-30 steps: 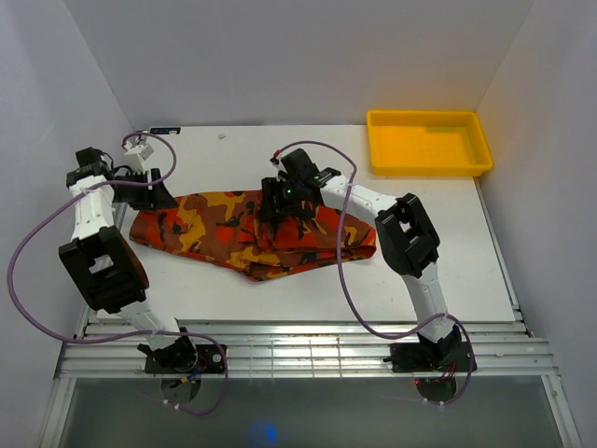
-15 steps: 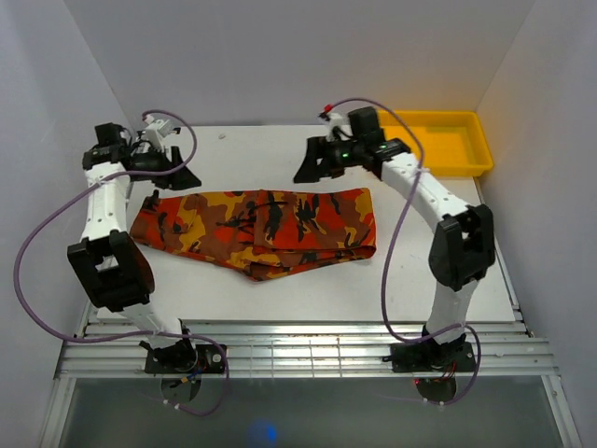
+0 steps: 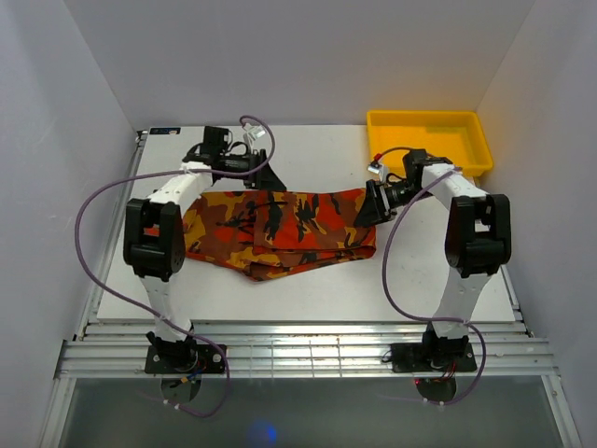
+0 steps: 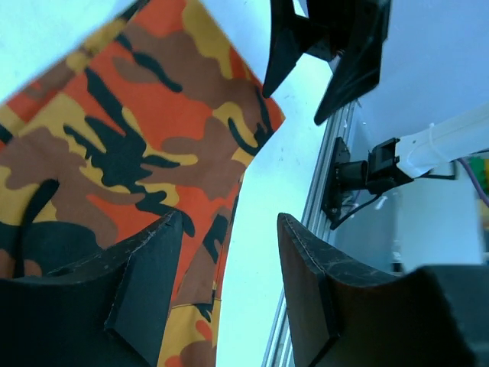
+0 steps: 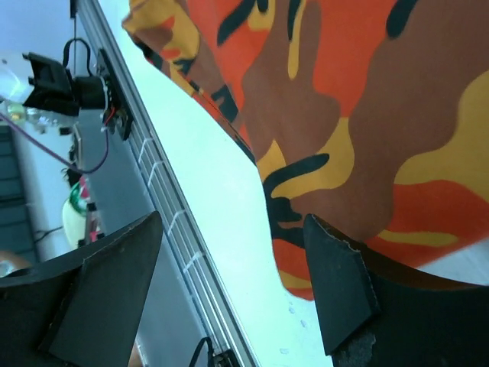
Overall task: Fold and stack the trousers
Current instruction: Fold the trousers
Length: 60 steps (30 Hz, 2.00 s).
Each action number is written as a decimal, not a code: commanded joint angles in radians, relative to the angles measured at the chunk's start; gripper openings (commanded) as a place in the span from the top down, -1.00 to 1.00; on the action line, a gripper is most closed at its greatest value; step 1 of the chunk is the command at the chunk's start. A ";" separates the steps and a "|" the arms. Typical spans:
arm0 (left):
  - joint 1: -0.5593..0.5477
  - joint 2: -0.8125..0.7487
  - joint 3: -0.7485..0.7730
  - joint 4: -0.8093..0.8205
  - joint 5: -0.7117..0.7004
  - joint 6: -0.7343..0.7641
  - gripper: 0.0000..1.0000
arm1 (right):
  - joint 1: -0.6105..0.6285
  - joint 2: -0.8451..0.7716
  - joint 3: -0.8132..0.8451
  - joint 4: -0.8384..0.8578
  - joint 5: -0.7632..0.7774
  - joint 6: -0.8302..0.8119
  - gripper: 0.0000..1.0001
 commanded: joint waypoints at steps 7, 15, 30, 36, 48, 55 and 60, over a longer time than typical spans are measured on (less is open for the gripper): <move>0.007 0.283 -0.058 0.226 -0.042 -0.298 -0.23 | -0.088 0.177 -0.168 -0.032 0.086 -0.102 -0.60; 0.008 0.371 0.052 0.114 0.051 -0.183 -0.25 | -0.161 0.143 -0.141 -0.035 0.210 -0.116 -0.62; 0.257 -0.048 0.111 -0.285 0.039 0.125 -0.29 | -0.244 0.162 0.260 -0.053 0.344 0.031 -0.20; 0.447 -0.121 0.098 -0.432 0.009 0.280 -0.29 | -0.240 0.300 0.318 -0.088 0.282 0.046 -0.32; 0.613 -0.177 -0.007 -0.509 -0.011 0.408 -0.29 | -0.183 0.300 0.269 -0.042 0.246 0.091 -0.33; 0.680 -0.163 0.037 -0.509 0.001 0.383 -0.29 | -0.138 0.286 0.175 -0.003 0.241 0.080 -0.21; 0.763 -0.125 0.049 -0.512 0.058 0.340 -0.29 | -0.134 0.309 0.166 -0.012 0.245 0.066 0.54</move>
